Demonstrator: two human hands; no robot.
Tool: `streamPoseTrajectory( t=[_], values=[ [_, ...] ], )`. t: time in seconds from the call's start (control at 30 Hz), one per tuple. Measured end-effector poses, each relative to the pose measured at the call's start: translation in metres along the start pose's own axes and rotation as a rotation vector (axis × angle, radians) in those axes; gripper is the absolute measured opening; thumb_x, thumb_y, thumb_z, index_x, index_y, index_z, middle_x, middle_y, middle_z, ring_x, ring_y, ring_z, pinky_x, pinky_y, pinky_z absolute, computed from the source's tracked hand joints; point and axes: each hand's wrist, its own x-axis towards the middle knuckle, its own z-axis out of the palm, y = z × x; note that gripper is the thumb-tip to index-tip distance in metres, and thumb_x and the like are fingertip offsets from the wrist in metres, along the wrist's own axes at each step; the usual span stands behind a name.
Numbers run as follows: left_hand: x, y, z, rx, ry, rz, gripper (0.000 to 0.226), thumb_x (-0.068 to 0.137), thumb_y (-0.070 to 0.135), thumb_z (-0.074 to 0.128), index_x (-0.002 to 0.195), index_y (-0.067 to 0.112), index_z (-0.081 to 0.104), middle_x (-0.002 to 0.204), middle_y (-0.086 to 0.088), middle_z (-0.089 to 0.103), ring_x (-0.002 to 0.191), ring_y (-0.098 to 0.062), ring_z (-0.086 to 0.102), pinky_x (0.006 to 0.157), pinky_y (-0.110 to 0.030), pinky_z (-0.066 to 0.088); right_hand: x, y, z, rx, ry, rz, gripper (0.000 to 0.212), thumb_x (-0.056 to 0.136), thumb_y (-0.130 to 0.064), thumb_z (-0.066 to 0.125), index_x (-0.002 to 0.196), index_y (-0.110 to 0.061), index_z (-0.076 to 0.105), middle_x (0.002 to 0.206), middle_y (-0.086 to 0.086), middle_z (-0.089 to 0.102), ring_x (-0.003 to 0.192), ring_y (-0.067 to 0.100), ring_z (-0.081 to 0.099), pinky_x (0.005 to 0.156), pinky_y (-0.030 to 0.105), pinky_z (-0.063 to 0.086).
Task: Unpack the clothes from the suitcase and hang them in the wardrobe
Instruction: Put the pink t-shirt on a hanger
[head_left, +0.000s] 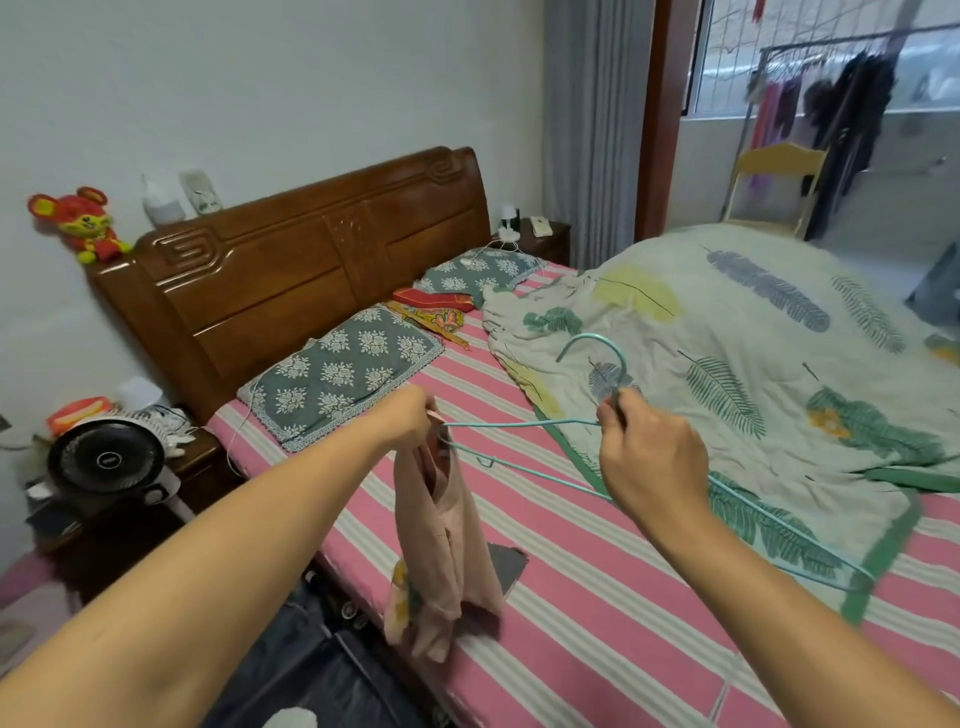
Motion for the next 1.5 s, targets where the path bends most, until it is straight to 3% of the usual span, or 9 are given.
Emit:
streamPoseTrajectory(
  t=[0.2, 0.53, 0.73, 0.83, 1.0, 1.17, 1.33, 1.43, 1.5],
  values=[
    [-0.007, -0.001, 0.015, -0.537, -0.120, -0.108, 0.032, 0.089, -0.018, 0.045, 0.094, 0.006, 0.066, 0.070, -0.016, 0.066, 0.064, -0.027, 0.064, 0.061, -0.032, 0.052, -0.011, -0.010, 0.004, -0.036, -0.088, -0.157, 0.012, 0.095, -0.027, 0.055, 0.088, -0.018, 0.058, 0.066, 0.009, 0.064, 0.062, 0.035, 0.060, 0.053, 0.035, 0.035],
    [-0.024, 0.015, -0.010, -0.007, 0.216, 0.197, 0.028, 0.099, 0.036, 0.063, 0.095, 0.014, 0.080, 0.085, -0.010, 0.075, 0.074, -0.025, 0.062, 0.066, -0.030, 0.044, 0.002, -0.019, -0.009, 0.068, -0.067, -0.232, 0.020, 0.092, -0.034, 0.047, 0.084, -0.021, 0.060, 0.063, 0.005, 0.063, 0.057, 0.032, 0.058, 0.051, 0.033, 0.037],
    [-0.049, 0.056, -0.029, -0.228, 0.266, 0.664, 0.024, 0.098, 0.024, 0.064, 0.090, 0.007, 0.079, 0.073, 0.003, 0.059, 0.073, -0.015, 0.055, 0.072, -0.031, 0.043, 0.021, -0.023, 0.003, 0.192, -0.112, -0.185, 0.017, 0.098, -0.031, 0.051, 0.086, -0.022, 0.059, 0.071, 0.004, 0.065, 0.068, 0.031, 0.059, 0.058, 0.039, 0.043],
    [-0.053, 0.068, -0.037, -0.187, 0.289, 0.668, 0.027, 0.100, 0.034, 0.062, 0.107, 0.014, 0.078, 0.090, -0.003, 0.069, 0.090, -0.022, 0.063, 0.077, -0.032, 0.044, 0.024, -0.024, 0.009, 0.364, -0.124, -0.032, 0.021, 0.098, -0.026, 0.058, 0.078, -0.021, 0.056, 0.064, -0.002, 0.058, 0.063, 0.024, 0.054, 0.059, 0.040, 0.040],
    [-0.078, 0.038, -0.014, -0.021, 0.900, 0.264, 0.078, 0.086, 0.062, 0.061, 0.153, 0.037, 0.029, 0.152, -0.012, 0.027, 0.143, -0.034, 0.025, 0.115, -0.050, 0.024, 0.036, -0.006, 0.003, 0.882, 0.057, 0.381, 0.026, 0.102, -0.012, 0.052, 0.077, -0.010, 0.060, 0.064, 0.005, 0.054, 0.060, 0.018, 0.046, 0.060, 0.034, 0.036],
    [-0.073, 0.008, 0.014, -0.277, 0.734, 0.238, 0.069, 0.086, 0.003, 0.055, 0.146, 0.034, 0.043, 0.132, -0.005, 0.053, 0.107, -0.035, 0.060, 0.085, -0.046, 0.054, 0.054, -0.009, -0.003, 0.871, 0.095, 0.326, 0.026, 0.102, -0.013, 0.050, 0.078, -0.015, 0.060, 0.063, 0.001, 0.054, 0.058, 0.017, 0.046, 0.056, 0.032, 0.035],
    [-0.062, -0.002, -0.058, -0.213, 0.943, 0.332, 0.038, 0.087, 0.005, 0.047, 0.112, 0.018, 0.073, 0.107, -0.007, 0.064, 0.101, -0.026, 0.056, 0.094, -0.034, 0.044, 0.056, 0.014, 0.000, 0.892, 0.100, 0.307, 0.025, 0.102, -0.010, 0.050, 0.080, -0.011, 0.059, 0.067, 0.006, 0.053, 0.051, 0.004, 0.046, 0.053, 0.020, 0.038],
    [-0.069, 0.012, -0.120, -0.300, 0.683, 0.380, 0.039, 0.093, -0.004, 0.047, 0.103, 0.022, 0.074, 0.107, 0.005, 0.064, 0.106, -0.011, 0.057, 0.091, -0.010, 0.039, 0.055, 0.019, 0.006, 0.924, 0.056, 0.279, 0.022, 0.102, -0.008, 0.051, 0.082, -0.008, 0.061, 0.066, 0.004, 0.054, 0.053, 0.004, 0.045, 0.051, 0.015, 0.037],
    [-0.073, 0.015, -0.149, -0.289, 0.476, 0.412, 0.037, 0.095, -0.002, 0.050, 0.107, 0.021, 0.076, 0.103, 0.009, 0.072, 0.100, 0.000, 0.062, 0.089, -0.020, 0.047, 0.062, 0.018, 0.009, 1.064, 0.143, 0.330, 0.025, 0.103, -0.008, 0.050, 0.080, -0.014, 0.057, 0.058, -0.010, 0.053, 0.051, 0.001, 0.044, 0.049, 0.013, 0.036]
  ],
)
